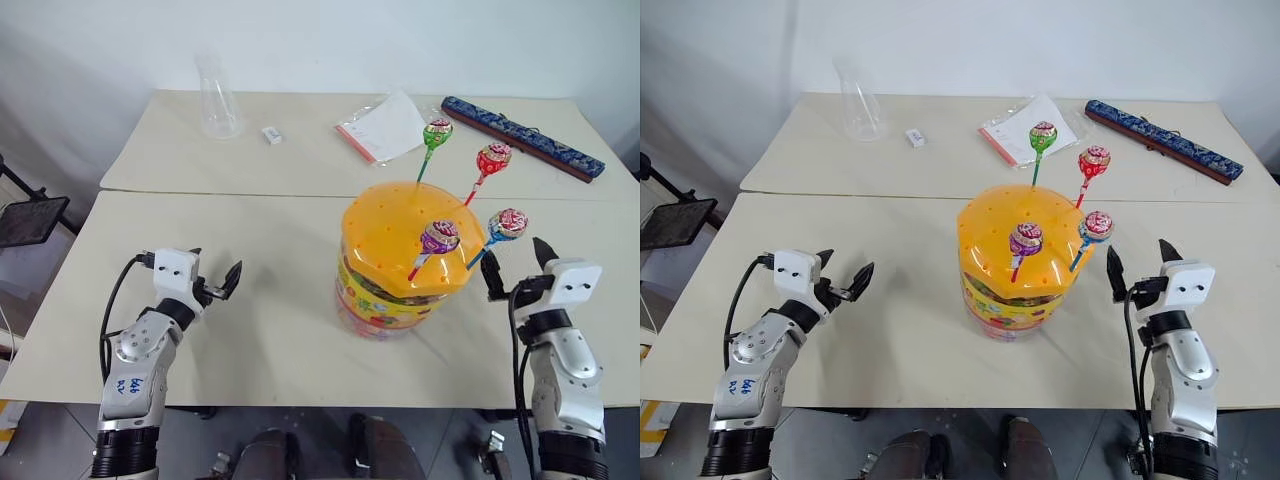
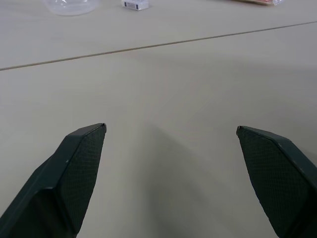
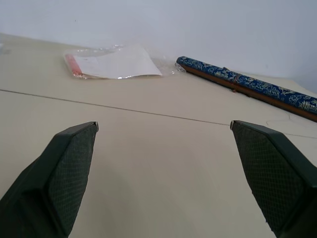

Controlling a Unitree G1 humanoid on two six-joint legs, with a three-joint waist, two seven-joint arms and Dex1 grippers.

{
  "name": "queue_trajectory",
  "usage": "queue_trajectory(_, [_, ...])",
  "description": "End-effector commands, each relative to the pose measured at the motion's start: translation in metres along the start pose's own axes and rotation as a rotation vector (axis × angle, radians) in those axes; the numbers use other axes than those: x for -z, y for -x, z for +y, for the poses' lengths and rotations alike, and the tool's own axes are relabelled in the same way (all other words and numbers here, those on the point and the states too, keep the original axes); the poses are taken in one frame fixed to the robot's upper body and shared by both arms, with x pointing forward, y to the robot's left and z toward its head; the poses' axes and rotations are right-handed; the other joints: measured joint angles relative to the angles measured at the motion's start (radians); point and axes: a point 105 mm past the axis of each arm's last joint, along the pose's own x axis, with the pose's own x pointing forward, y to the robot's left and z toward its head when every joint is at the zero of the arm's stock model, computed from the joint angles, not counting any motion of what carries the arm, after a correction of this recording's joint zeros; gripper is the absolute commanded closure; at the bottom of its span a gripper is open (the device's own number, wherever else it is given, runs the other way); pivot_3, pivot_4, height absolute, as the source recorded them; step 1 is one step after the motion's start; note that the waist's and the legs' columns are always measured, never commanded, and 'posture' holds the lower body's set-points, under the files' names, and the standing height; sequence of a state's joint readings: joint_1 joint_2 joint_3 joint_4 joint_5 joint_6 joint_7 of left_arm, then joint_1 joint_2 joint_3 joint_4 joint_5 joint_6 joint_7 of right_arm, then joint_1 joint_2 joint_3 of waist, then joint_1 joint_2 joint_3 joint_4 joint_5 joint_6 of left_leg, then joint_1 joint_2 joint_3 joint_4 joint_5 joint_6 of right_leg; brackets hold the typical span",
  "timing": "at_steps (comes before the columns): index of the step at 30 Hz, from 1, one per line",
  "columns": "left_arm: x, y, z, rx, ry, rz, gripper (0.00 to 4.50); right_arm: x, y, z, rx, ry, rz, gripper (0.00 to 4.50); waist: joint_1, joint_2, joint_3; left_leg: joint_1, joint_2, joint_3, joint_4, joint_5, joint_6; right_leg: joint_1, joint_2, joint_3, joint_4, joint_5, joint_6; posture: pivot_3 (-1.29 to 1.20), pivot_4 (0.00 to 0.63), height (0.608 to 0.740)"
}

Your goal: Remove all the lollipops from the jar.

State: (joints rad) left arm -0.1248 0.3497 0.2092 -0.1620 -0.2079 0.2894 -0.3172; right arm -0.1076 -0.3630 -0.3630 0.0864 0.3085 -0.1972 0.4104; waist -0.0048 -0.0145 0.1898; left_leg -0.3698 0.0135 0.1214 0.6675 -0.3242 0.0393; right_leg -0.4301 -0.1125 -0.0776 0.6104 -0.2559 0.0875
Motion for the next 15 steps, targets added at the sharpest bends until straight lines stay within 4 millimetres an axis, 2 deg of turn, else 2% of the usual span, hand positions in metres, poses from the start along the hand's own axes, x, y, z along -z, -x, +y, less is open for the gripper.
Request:
queue_trajectory(1, [-0.03, 0.003, 0.002, 0.148, -0.09, -0.103, 0.0, -0.028, 0.001, -0.004, -0.085, 0.016, -0.087, 0.02, 0.0, 0.0, 0.0, 0.0, 0.0, 0.0, 0.0, 0.0, 0.0, 0.0, 0.0, 0.0, 0.0, 0.0, 0.0, 0.0, 0.15, 0.74])
queue_trajectory(4, [-0.054, 0.006, 0.02, 0.285, 0.003, -0.17, 0.0, -0.047, 0.012, -0.003, -0.291, -0.039, -0.08, 0.02, 0.001, 0.001, 0.0, 0.0, 0.0, 0.0, 0.0, 0.0, 0.0, -0.001, 0.0, 0.0, -0.001, 0.0, -0.001, 0.0, 0.15, 0.74])
queue_trajectory(8, [-0.074, 0.017, 0.019, 0.583, 0.025, -0.127, 0.0, -0.078, 0.035, -0.015, -0.442, -0.121, -0.033, 0.02, 0.005, 0.001, 0.0, 0.0, 0.0, -0.002, 0.0, 0.0, 0.0, 0.001, 0.0, -0.002, 0.0, 0.0, -0.001, 0.0, 0.15, 0.74])
queue_trajectory(11, [-0.091, 0.02, 0.018, 0.715, 0.026, -0.109, 0.0, -0.104, 0.053, -0.015, -0.52, -0.136, -0.053, 0.02, 0.005, 0.001, 0.0, 0.0, 0.0, -0.002, 0.0, -0.001, 0.001, 0.002, 0.0, -0.003, -0.003, 0.0, -0.001, 0.0, 0.15, 0.74])
queue_trajectory(15, [-0.123, 0.021, 0.001, 0.948, 0.059, -0.132, 0.0, -0.142, 0.085, -0.009, -0.573, -0.115, -0.122, 0.02, 0.013, 0.0, 0.0, -0.001, 0.0, -0.002, 0.0, -0.001, 0.001, 0.002, 0.0, -0.004, -0.004, 0.0, 0.0, 0.0, 0.15, 0.74])
